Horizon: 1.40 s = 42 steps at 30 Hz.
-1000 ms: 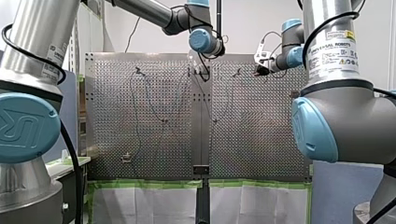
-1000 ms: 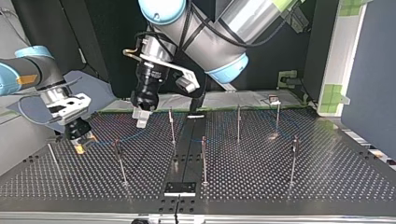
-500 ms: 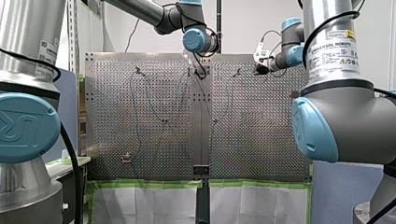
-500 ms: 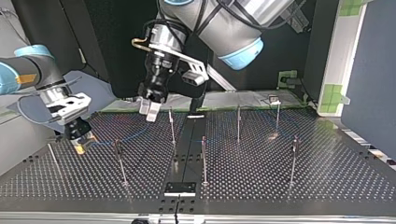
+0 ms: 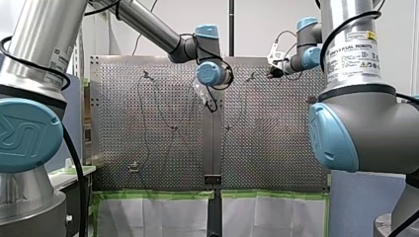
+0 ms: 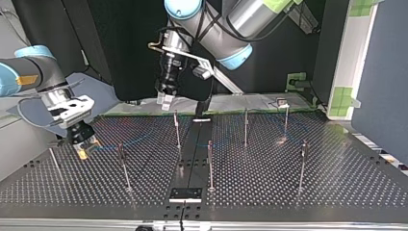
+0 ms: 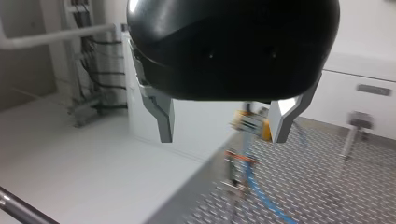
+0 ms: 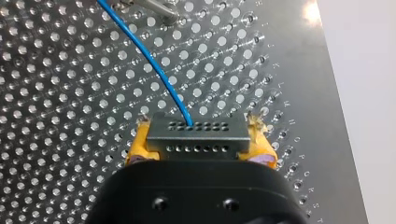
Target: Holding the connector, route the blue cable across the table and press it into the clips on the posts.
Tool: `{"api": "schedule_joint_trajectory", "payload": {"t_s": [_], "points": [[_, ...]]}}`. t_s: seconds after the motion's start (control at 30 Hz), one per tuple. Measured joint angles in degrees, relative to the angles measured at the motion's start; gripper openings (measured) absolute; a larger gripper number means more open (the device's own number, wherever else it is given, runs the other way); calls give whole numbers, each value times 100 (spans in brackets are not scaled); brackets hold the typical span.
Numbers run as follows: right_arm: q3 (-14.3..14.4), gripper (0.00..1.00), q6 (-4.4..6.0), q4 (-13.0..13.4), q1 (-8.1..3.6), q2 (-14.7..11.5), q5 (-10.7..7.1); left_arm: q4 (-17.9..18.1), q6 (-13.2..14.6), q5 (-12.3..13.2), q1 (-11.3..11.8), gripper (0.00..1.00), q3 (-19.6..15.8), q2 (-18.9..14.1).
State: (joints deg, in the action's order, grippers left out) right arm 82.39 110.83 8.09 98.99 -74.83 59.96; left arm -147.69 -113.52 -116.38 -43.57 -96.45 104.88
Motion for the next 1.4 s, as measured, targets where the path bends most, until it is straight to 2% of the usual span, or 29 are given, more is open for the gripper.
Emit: {"api": "schedule_joint_trajectory", "payload": {"t_s": [0.37, 0.67, 0.77, 0.93, 1.3, 1.4], "points": [[2, 0, 11, 8, 11, 6, 0, 554, 184, -522, -152, 100, -553, 553], [1, 0, 11, 17, 7, 17, -1, 1013, 48, -980, -391, 100, -1014, 1013], [1, 0, 14, 17, -1, 21, -1, 1174, -58, -1098, -409, 100, -1174, 1173], [2, 0, 14, 18, -8, 25, 0, 1430, -168, -984, -325, 100, -1431, 1430], [2, 0, 11, 23, 4, 33, 10, 1944, -471, -491, -82, 100, -1945, 1944], [0, 0, 6, 27, 6, 36, 14, 2091, -445, -346, -56, 100, -2091, 2090]]}}
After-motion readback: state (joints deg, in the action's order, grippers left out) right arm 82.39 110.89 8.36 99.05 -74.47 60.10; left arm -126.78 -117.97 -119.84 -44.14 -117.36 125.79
